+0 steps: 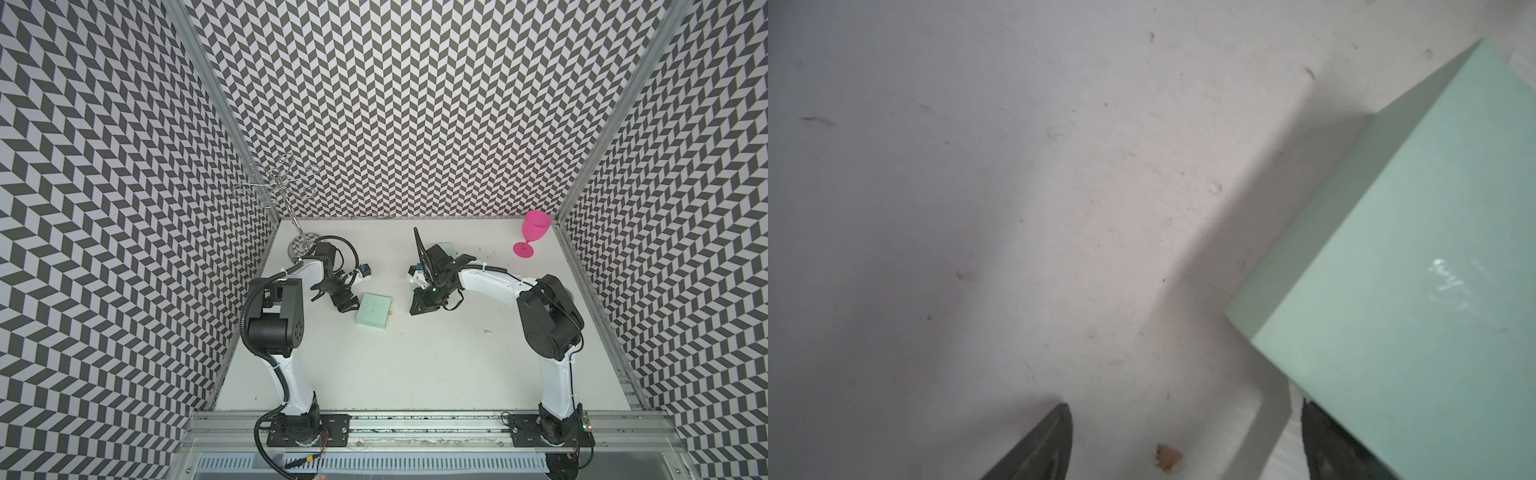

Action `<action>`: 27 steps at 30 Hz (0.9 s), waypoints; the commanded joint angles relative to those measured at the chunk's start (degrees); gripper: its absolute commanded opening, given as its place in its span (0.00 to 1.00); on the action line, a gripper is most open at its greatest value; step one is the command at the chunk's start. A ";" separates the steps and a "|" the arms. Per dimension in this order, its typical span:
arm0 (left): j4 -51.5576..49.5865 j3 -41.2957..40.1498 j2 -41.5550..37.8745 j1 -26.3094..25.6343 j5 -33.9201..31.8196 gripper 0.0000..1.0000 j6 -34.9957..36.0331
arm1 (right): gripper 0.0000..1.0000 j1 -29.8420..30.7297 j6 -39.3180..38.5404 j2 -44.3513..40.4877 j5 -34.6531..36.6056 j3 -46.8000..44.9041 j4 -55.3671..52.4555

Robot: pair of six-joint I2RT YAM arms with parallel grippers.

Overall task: Place the earrings into the drawer-style jewelry box
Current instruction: Move the jewelry box to the center of the board.

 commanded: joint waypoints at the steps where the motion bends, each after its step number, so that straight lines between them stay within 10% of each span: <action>1: -1.70 0.67 -1.70 -1.08 2.95 0.87 -0.37 | 0.20 -0.51 2.56 -1.99 -5.93 -1.69 5.74; 27: -1.68 2.31 -3.53 -4.19 1.87 0.88 -3.94 | 0.23 -0.70 4.47 -2.31 1.65 -6.60 11.37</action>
